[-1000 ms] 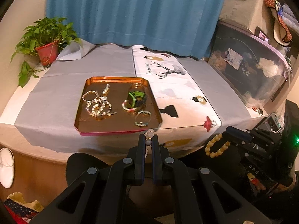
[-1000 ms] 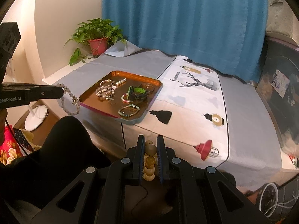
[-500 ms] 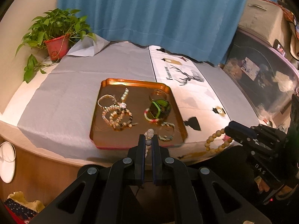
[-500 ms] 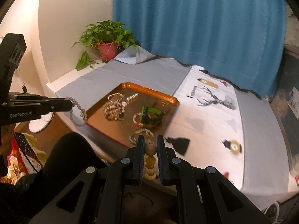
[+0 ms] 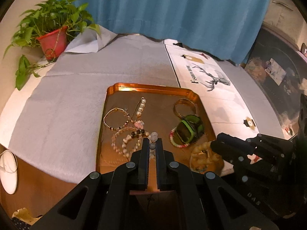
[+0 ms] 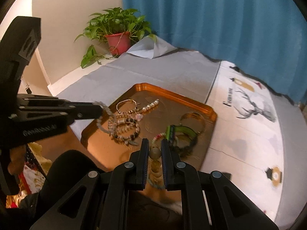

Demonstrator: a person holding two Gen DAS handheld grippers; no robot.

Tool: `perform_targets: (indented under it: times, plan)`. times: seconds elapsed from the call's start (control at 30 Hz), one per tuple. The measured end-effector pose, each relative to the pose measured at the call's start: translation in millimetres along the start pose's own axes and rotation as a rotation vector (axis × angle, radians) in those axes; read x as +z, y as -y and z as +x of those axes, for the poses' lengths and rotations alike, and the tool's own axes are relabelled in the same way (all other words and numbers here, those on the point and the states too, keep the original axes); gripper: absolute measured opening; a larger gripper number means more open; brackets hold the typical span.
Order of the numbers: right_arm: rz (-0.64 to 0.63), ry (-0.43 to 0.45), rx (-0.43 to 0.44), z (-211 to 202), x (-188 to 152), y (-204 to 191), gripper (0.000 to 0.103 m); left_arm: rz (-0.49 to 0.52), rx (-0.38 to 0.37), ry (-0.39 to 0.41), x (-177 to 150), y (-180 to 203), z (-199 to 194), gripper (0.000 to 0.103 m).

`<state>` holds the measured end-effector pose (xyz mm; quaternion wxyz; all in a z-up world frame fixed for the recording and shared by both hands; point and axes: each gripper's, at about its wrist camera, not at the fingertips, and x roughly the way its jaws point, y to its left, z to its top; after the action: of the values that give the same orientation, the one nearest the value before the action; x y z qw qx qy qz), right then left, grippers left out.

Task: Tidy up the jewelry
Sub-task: 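Open both tools to drop the two bracelets into the tray, then lift both open tools up and away from the tray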

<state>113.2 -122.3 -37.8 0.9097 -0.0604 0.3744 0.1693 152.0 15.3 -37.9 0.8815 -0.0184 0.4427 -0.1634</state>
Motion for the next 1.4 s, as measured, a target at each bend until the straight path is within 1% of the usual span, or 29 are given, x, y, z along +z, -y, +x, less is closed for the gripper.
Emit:
perform_targets:
  times: [0.1, 0.17, 0.2, 0.23, 0.27, 0.3, 0.33, 0.37, 0.43, 0.57, 0.63, 0.77, 0.93, 1.17, 1.27, 1.4]
  plan:
    - [0.010, -0.008, 0.014, 17.4, 2.5, 2.0, 0.013, 0.010, 0.010, -0.012, 4.4, -2.3, 16.8, 0.004]
    - [0.021, -0.015, 0.007, 27.5, 0.4, 5.4, 0.014, 0.021, 0.040, -0.021, 6.2, -4.0, 30.3, 0.006]
    - [0.027, -0.022, -0.008, 33.0, -2.4, 8.2, 0.015, 0.025, 0.059, -0.022, 6.3, -4.5, 34.5, 0.008]
    - [0.029, -0.038, -0.041, 40.0, -6.2, 11.6, 0.018, 0.032, 0.088, -0.030, 6.3, -6.0, 40.8, 0.019]
    - [0.022, -0.056, -0.067, 44.0, -8.2, 12.2, 0.031, 0.038, 0.121, -0.045, 4.7, -6.6, 46.3, 0.044]
    - [0.013, -0.089, -0.104, 49.4, -12.0, 13.9, 0.042, 0.036, 0.142, -0.050, 3.0, -7.3, 48.4, 0.061]
    - [0.012, -0.115, -0.132, 52.2, -16.0, 15.9, 0.062, 0.025, 0.174, -0.045, -0.4, -7.7, 47.6, 0.085]
    - [0.014, -0.116, -0.140, 50.3, -18.0, 17.2, 0.073, 0.018, 0.189, -0.025, -3.3, -7.3, 43.7, 0.091]
    - [0.014, -0.087, -0.151, 38.5, -25.2, 18.4, 0.074, 0.013, 0.196, -0.003, -8.3, -6.4, 35.7, 0.092]
    - [0.013, -0.080, -0.179, 17.0, -35.5, 19.2, 0.074, -0.012, 0.221, -0.028, -24.8, 0.6, 20.0, 0.093]
    - [0.013, -0.077, -0.200, 2.9, -42.7, 17.5, 0.074, -0.010, 0.228, -0.028, -33.9, 7.3, 10.1, 0.093]
    - [0.016, -0.058, -0.234, -20.7, -55.6, 10.5, 0.075, 0.013, 0.256, 0.002, -55.6, 22.4, -13.9, 0.093]
    - [0.032, -0.019, -0.252, -45.5, -67.9, 2.7, 0.076, 0.007, 0.276, 0.046, -73.3, 34.0, -43.1, 0.093]
    - [0.024, 0.007, -0.265, -65.1, -78.1, -8.7, 0.076, 0.042, 0.300, 0.106, -92.6, 52.5, -75.1, 0.093]
    - [0.021, 0.019, -0.270, -73.8, -80.4, -12.1, 0.076, 0.043, 0.297, 0.118, -95.7, 57.2, -82.4, 0.093]
    - [0.021, 0.029, -0.273, -81.9, -81.7, -14.8, 0.076, 0.045, 0.312, 0.137, -99.2, 60.9, -88.9, 0.093]
